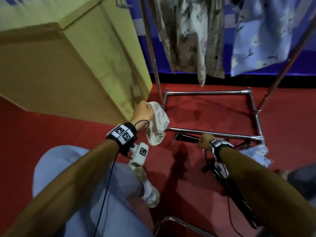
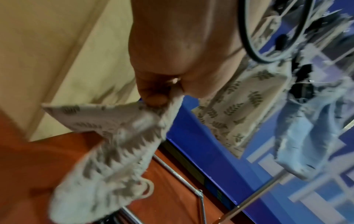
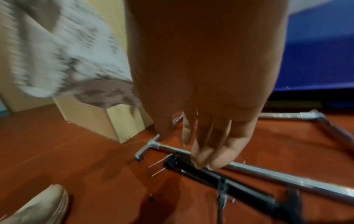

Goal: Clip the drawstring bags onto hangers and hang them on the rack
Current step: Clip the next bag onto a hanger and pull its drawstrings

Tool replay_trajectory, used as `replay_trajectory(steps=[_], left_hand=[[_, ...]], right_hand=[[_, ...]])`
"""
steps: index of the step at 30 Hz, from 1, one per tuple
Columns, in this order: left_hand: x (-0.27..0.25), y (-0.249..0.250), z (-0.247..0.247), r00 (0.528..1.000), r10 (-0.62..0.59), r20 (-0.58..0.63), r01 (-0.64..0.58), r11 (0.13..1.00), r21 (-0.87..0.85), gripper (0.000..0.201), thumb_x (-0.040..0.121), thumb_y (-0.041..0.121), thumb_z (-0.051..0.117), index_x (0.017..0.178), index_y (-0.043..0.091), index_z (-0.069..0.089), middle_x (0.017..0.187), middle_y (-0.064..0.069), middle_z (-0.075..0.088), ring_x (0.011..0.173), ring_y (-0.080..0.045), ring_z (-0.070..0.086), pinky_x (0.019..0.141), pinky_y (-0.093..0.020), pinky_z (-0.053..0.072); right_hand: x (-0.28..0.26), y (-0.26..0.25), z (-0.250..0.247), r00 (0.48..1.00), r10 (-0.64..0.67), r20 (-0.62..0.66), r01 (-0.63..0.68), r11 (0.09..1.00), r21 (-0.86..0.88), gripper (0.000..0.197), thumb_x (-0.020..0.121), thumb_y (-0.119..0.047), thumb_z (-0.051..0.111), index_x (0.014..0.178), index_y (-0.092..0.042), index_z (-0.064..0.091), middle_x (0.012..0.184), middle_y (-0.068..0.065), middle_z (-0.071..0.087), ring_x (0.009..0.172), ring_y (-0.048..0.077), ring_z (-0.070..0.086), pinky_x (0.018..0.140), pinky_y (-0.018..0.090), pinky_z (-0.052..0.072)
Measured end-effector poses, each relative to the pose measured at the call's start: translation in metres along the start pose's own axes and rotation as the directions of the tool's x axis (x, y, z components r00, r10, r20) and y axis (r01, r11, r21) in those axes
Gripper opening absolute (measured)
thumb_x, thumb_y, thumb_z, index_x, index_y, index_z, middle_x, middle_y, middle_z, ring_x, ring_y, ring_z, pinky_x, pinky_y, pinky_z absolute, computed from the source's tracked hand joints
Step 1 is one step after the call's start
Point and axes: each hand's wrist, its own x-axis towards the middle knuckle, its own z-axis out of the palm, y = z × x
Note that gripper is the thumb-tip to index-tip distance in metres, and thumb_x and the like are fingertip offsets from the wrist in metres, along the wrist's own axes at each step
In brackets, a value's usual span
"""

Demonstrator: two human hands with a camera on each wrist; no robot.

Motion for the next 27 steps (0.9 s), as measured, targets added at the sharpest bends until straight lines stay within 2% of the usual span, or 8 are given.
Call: replay_trajectory(steps=[2, 4, 7, 10, 14, 17, 21, 27], left_hand=[[0.003, -0.007, 0.002, 0.999, -0.031, 0.006, 0.031, 0.999, 0.025, 0.035, 0.098, 0.014, 0.038, 0.063, 0.008, 0.039, 0.057, -0.002, 0.037, 0.056, -0.023, 0.036, 0.054, -0.032, 0.025], [0.005, -0.011, 0.002, 0.998, -0.061, -0.007, 0.061, 0.998, 0.023, 0.038, 0.098, 0.020, 0.041, 0.062, 0.008, 0.040, 0.055, -0.002, 0.037, 0.056, -0.024, 0.037, 0.052, -0.034, 0.024], [0.012, -0.015, 0.004, 0.991, -0.122, -0.051, 0.121, 0.993, -0.012, 0.039, 0.098, 0.032, 0.048, 0.069, 0.007, 0.052, 0.060, -0.003, 0.049, 0.060, -0.026, 0.047, 0.055, -0.034, 0.035], [0.018, -0.016, 0.010, 0.979, -0.182, -0.088, 0.178, 0.983, -0.051, 0.038, 0.097, 0.036, 0.050, 0.066, 0.014, 0.050, 0.060, 0.001, 0.049, 0.064, -0.025, 0.050, 0.060, -0.034, 0.040], [0.020, -0.010, 0.016, 0.985, -0.151, -0.086, 0.142, 0.984, -0.104, 0.033, 0.092, 0.031, 0.051, 0.064, 0.016, 0.046, 0.058, 0.002, 0.043, 0.059, -0.022, 0.044, 0.056, -0.040, 0.042], [0.023, -0.005, 0.018, 0.979, -0.194, -0.057, 0.187, 0.977, -0.103, 0.034, 0.092, 0.027, 0.050, 0.061, 0.016, 0.045, 0.054, 0.003, 0.043, 0.054, -0.022, 0.044, 0.053, -0.034, 0.040], [0.026, -0.002, 0.016, 0.975, -0.221, -0.035, 0.216, 0.969, -0.119, 0.029, 0.090, 0.024, 0.050, 0.062, 0.018, 0.048, 0.050, 0.007, 0.044, 0.048, -0.020, 0.045, 0.048, -0.030, 0.040], [0.024, 0.008, 0.019, 0.987, -0.157, 0.018, 0.158, 0.980, -0.120, 0.024, 0.093, 0.022, 0.052, 0.070, 0.013, 0.055, 0.060, -0.005, 0.046, 0.052, -0.016, 0.043, 0.048, -0.028, 0.032]], right_hand=[[0.026, 0.000, 0.037, 1.000, 0.000, 0.031, -0.001, 1.000, 0.010, 0.030, 0.086, -0.034, 0.066, 0.104, -0.011, 0.072, 0.110, 0.011, 0.072, 0.104, 0.031, 0.068, 0.085, 0.033, 0.053], [0.042, -0.004, 0.074, 0.998, -0.032, 0.059, 0.031, 0.999, 0.019, 0.030, 0.082, -0.040, 0.066, 0.099, -0.016, 0.074, 0.109, 0.008, 0.074, 0.101, 0.030, 0.069, 0.083, 0.032, 0.053], [0.056, -0.016, 0.117, 0.989, -0.134, 0.060, 0.131, 0.990, 0.056, 0.037, 0.087, -0.033, 0.072, 0.120, -0.017, 0.070, 0.120, 0.008, 0.071, 0.113, 0.030, 0.065, 0.090, 0.031, 0.049], [0.077, -0.018, 0.151, 0.975, -0.206, 0.079, 0.201, 0.978, 0.062, 0.043, 0.088, -0.034, 0.070, 0.128, -0.018, 0.066, 0.127, 0.010, 0.068, 0.118, 0.031, 0.063, 0.094, 0.034, 0.050], [0.105, -0.024, 0.164, 0.974, -0.209, 0.084, 0.200, 0.974, 0.104, 0.040, 0.091, -0.032, 0.065, 0.129, -0.018, 0.066, 0.128, 0.013, 0.067, 0.116, 0.034, 0.064, 0.096, 0.037, 0.051], [0.124, -0.033, 0.166, 0.970, -0.234, 0.066, 0.223, 0.965, 0.142, 0.044, 0.096, -0.025, 0.057, 0.140, -0.020, 0.056, 0.136, 0.016, 0.062, 0.120, 0.035, 0.062, 0.101, 0.040, 0.049], [0.142, -0.041, 0.176, 0.988, -0.098, 0.116, 0.074, 0.978, 0.193, 0.042, 0.104, -0.023, 0.044, 0.142, -0.008, 0.051, 0.137, 0.023, 0.058, 0.122, 0.039, 0.060, 0.099, 0.041, 0.047], [0.160, -0.034, 0.205, 0.981, -0.151, 0.118, 0.117, 0.961, 0.249, 0.044, 0.094, -0.022, 0.061, 0.137, -0.014, 0.056, 0.137, 0.016, 0.059, 0.123, 0.034, 0.060, 0.105, 0.041, 0.048]])
